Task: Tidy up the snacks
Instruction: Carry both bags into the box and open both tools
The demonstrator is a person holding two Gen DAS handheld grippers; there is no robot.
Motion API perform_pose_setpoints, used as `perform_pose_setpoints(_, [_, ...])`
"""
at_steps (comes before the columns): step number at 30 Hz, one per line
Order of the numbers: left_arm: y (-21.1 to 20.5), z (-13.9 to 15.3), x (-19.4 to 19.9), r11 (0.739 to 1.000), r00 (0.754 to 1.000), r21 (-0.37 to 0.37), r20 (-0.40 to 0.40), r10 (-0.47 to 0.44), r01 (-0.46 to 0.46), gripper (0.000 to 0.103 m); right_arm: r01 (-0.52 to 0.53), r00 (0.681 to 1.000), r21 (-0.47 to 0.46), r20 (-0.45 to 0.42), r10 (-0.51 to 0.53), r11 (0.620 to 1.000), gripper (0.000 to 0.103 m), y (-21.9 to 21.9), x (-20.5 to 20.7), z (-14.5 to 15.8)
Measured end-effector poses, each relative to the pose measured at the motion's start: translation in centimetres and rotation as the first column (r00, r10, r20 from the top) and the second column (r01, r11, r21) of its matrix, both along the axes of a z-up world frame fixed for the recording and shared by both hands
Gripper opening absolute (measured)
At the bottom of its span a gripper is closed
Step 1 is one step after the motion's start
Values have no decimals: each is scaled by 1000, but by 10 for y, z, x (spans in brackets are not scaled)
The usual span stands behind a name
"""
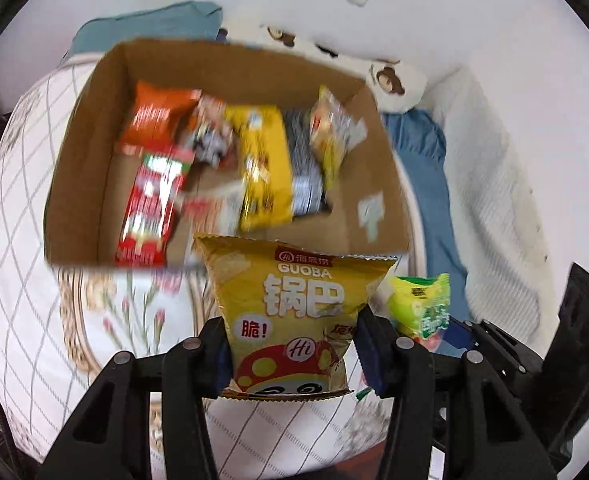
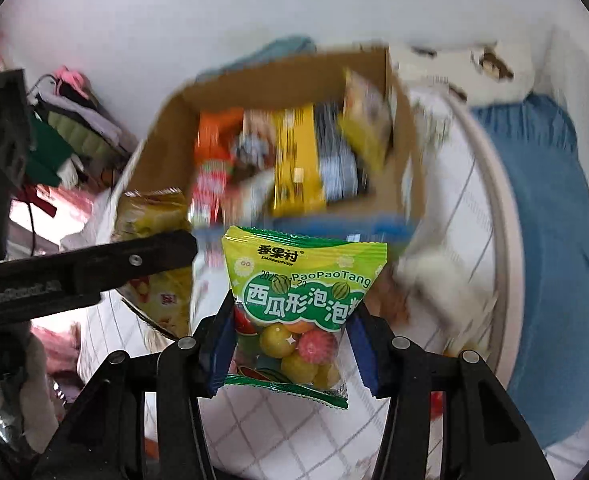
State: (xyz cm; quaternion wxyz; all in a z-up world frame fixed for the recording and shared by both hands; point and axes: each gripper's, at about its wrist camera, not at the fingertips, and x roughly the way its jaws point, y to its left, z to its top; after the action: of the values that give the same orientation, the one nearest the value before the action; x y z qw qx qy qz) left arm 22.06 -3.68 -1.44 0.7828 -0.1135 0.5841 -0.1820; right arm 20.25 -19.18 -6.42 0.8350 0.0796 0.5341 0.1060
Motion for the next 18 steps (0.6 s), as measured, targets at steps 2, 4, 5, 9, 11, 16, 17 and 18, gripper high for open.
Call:
perform_pose_setpoints(2, [-2, 2, 24, 1000, 1000, -13, -7, 5, -5, 48, 4, 1000, -13, 25, -4, 1000, 54, 0, 24, 11])
perform_pose_setpoints(4, [-5, 0, 50, 999, 999, -37, -39, 17, -18, 48, 6, 1000, -15, 26, -5, 1000, 54, -6, 48, 13])
perform_pose_setpoints(5, [-8, -7, 60, 999, 998, -45, -60, 22, -25, 48, 5, 1000, -19, 23, -4, 1000, 54, -10, 58, 13])
perform_pose_setpoints(9, [-14, -31, 107, 993, 980, -97, -191, 44, -64, 48, 7, 1000, -31, -10, -7, 999, 54, -6, 100, -8])
perform_pose_setpoints(11, [-16, -44, 120, 990, 966, -116, -253, 44, -76, 48, 3, 999, -34, -38, -4, 999, 54, -6, 117, -23])
perform_pose_setpoints(16, [-22, -75, 138, 991, 937, -96, -345, 52, -90, 48, -4, 995, -43, -96, 0, 999, 54, -5, 136, -54])
perform_pose_setpoints(17, [-23, -81, 138, 991, 933, -97, -356, 50, -90, 48, -6, 995, -45, -104, 2, 999, 54, -5, 137, -58])
perform_pose_setpoints(18, [-23, -85, 139, 991, 929, -99, -367, 52, -94, 48, -9, 993, -47, -115, 3, 999, 54, -4, 138, -63])
